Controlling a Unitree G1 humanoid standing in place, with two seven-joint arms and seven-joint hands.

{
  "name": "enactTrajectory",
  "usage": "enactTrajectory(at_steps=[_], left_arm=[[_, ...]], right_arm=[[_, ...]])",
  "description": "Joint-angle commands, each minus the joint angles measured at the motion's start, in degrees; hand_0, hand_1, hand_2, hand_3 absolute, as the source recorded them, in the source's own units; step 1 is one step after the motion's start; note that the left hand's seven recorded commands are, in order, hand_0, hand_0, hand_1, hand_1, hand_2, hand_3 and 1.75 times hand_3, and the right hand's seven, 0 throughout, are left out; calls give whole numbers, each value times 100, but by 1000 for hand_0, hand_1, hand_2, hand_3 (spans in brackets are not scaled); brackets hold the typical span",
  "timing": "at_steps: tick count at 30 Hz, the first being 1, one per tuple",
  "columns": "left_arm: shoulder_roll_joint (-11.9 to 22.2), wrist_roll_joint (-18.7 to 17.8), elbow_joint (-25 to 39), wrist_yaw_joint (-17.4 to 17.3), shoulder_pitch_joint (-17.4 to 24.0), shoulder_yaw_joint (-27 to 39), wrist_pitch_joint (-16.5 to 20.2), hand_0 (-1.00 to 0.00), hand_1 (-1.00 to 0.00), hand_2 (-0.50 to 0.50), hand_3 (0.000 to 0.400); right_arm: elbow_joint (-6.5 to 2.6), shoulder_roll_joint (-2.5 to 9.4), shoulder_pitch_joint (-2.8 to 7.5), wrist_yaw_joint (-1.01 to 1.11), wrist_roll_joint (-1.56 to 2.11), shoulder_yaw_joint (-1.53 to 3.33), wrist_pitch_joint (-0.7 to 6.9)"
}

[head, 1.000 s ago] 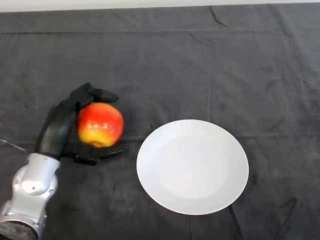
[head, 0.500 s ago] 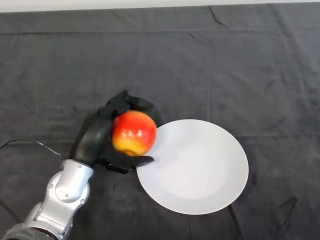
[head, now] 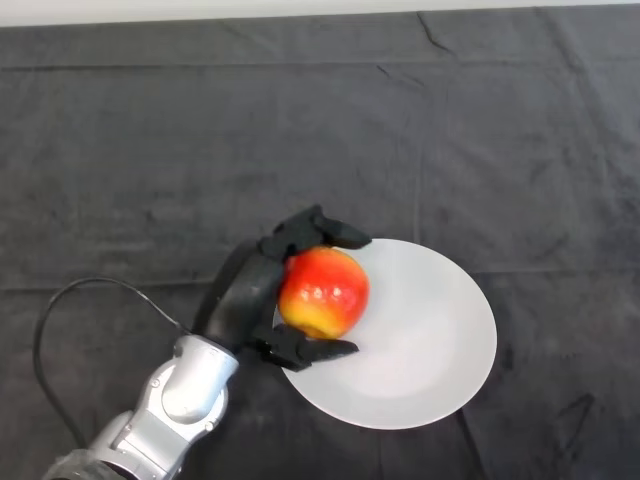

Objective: Move the apple to the plate

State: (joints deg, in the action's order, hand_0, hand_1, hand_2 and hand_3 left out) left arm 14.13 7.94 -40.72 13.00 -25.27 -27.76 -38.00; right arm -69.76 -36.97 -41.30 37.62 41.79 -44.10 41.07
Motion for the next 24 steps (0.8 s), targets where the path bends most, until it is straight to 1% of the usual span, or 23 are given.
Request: enactTrajectory(at_steps=[1, 13, 15, 17, 18, 19, 21, 22, 23, 24], left_arm=[[90, -66, 236, 90, 38, -165, 50, -1000, -984, -8, 400], [27, -206, -148, 308, -195, -916, 1, -1000, -961, -20, 400], [31, -238, -235, 314, -230, -997, -37, -1000, -949, -25, 400], [36, -277, -316, 312, -271, -1079, -59, -1000, -914, -43, 400], [42, -296, -348, 305, -290, -1109, -66, -1000, -886, -57, 400], [50, -318, -387, 295, -313, -1141, -77, -1000, -804, -98, 400], [63, -345, -444, 286, -343, -1185, -96, -1000, -729, -135, 400], [69, -355, -480, 286, -359, -1212, -107, -1000, -620, -190, 400], [72, -361, -506, 289, -370, -1231, -115, -1000, -533, -233, 400], [75, -364, -533, 293, -381, -1249, -122, -1000, -478, -261, 400]], right_arm=[[90, -79, -43, -24, 101, -86, -24], [85, -82, -45, -24, 105, -87, -20], [84, -83, -46, -24, 105, -87, -19], [82, -85, -47, -23, 105, -87, -19], [81, -85, -47, -23, 106, -87, -18], [79, -86, -48, -23, 106, -87, -18], [77, -87, -48, -22, 106, -87, -17], [76, -87, -49, -22, 106, -87, -17], [75, -88, -49, -21, 106, -87, -17], [74, -88, -50, -21, 106, -87, -17]])
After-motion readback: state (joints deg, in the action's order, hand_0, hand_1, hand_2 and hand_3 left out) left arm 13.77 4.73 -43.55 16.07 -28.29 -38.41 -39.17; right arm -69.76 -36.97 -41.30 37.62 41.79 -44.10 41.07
